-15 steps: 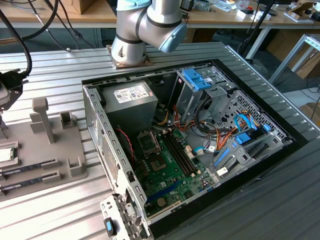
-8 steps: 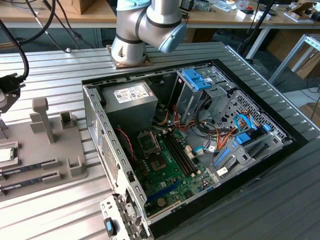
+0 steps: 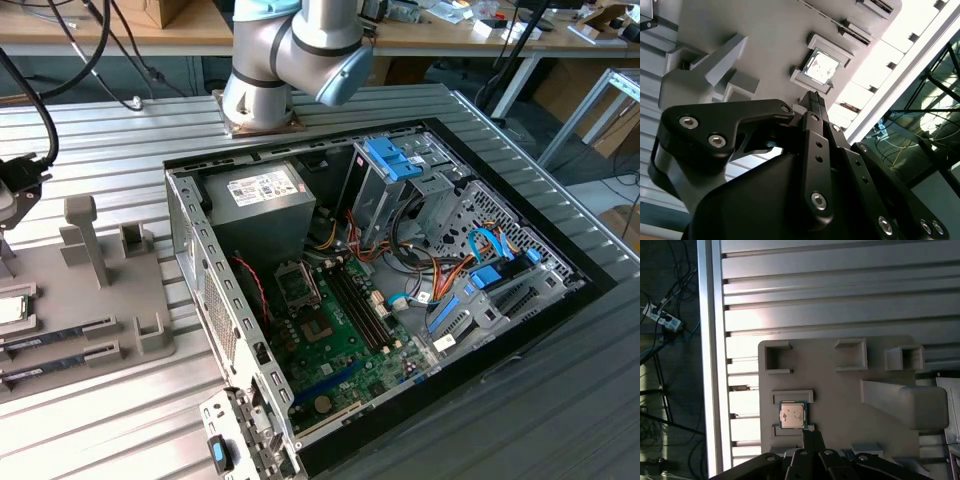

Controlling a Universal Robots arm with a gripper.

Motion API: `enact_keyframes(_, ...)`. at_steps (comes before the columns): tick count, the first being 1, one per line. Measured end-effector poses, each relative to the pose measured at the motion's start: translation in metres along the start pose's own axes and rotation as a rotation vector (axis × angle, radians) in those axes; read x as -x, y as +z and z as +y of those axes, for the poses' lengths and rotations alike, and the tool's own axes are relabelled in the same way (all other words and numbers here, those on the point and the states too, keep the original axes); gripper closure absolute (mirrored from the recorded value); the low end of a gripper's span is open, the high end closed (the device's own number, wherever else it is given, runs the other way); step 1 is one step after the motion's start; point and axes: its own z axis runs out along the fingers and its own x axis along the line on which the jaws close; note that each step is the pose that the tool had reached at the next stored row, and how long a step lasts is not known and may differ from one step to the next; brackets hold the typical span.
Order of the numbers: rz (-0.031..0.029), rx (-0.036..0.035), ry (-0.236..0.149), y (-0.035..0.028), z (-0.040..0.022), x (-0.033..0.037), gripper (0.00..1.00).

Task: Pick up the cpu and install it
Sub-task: 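Reach for the cpu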

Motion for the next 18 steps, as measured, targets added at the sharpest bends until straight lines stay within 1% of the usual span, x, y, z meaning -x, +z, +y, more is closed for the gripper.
enact_keyframes(2,0.0003,-0.0014,-0.005,0.0021,0.0013,-0.0012,0.89)
enact_keyframes(5,0.0008,-0.0043,-0.023,0.0062,0.0016,-0.0037,0.89)
enact_keyframes(6,0.0008,-0.0044,-0.025,0.0070,0.0017,-0.0041,0.89)
enact_keyframes(10,0.0009,-0.0045,-0.030,0.0133,0.0020,-0.0084,0.89)
enact_keyframes(12,0.0010,-0.0046,-0.031,0.0161,0.0019,-0.0093,0.89)
enact_keyframes(18,0.0011,-0.0047,-0.031,0.0175,0.0018,-0.0095,0.89)
